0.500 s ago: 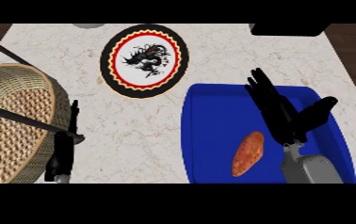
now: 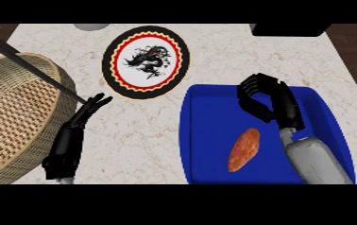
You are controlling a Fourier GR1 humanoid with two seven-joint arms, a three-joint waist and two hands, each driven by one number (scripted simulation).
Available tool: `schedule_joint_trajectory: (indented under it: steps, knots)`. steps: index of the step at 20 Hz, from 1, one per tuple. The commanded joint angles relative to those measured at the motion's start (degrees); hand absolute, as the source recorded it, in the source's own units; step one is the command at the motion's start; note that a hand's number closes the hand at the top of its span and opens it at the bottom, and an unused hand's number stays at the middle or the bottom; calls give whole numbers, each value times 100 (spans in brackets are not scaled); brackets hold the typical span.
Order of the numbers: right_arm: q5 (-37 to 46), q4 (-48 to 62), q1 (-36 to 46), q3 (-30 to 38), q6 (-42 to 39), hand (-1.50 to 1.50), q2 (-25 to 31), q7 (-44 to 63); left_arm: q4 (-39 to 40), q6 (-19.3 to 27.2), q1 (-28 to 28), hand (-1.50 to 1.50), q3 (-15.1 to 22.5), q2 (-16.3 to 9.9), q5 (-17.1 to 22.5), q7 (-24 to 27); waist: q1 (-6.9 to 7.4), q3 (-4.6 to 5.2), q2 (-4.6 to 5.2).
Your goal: Pick the sweet potato from the tray and place it in the plate
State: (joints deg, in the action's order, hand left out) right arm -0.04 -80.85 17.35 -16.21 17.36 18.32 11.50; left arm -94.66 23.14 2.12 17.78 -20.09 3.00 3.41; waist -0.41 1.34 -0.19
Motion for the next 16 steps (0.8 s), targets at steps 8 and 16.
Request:
schedule_joint_trajectory:
  steps: [8, 16]
  knots:
    - [2016, 45, -506, -904, 4242, -150, -1802, -111, 74, -1316, -1249, 0, -1020, -819, 1110, -398, -12, -128, 15]
    - [4673, -714, -436, -760, 3222, -150, -1409, 2539, 239, -1451, -1345, 0, -1241, -935, 1191, -714, -179, -94, -50]
